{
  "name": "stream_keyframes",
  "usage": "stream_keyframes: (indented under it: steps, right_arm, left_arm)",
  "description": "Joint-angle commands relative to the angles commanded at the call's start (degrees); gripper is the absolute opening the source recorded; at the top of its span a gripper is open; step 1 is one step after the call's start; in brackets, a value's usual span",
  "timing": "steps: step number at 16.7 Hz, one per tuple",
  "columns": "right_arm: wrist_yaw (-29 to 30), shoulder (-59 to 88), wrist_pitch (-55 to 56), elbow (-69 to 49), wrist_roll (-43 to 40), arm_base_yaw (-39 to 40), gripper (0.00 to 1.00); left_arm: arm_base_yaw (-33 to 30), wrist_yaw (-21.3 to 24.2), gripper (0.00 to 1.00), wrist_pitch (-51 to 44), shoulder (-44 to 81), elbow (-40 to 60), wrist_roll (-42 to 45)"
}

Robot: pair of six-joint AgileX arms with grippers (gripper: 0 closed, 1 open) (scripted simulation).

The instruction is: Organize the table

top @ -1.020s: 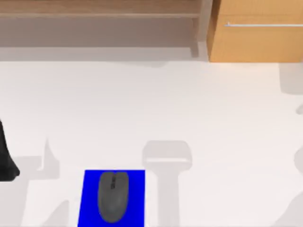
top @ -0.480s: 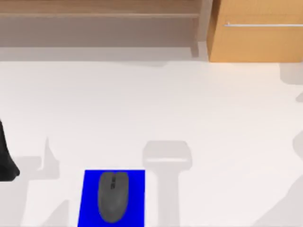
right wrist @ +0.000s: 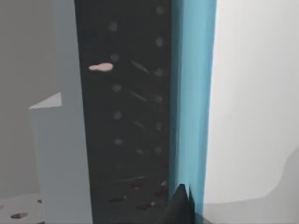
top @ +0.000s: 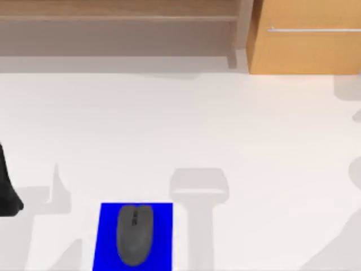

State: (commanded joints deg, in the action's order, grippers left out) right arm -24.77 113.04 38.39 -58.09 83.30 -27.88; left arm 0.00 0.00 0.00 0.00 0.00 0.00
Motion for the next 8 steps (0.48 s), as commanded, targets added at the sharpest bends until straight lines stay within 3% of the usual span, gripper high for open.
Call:
stream_keyframes:
  steps: [8]
  right_arm:
    - [0.0,0.0,0.0,0.0,0.0,0.0,0.98]
  left_arm:
    - [0.0,0.0,1.0,0.0,0.0,0.0,0.0]
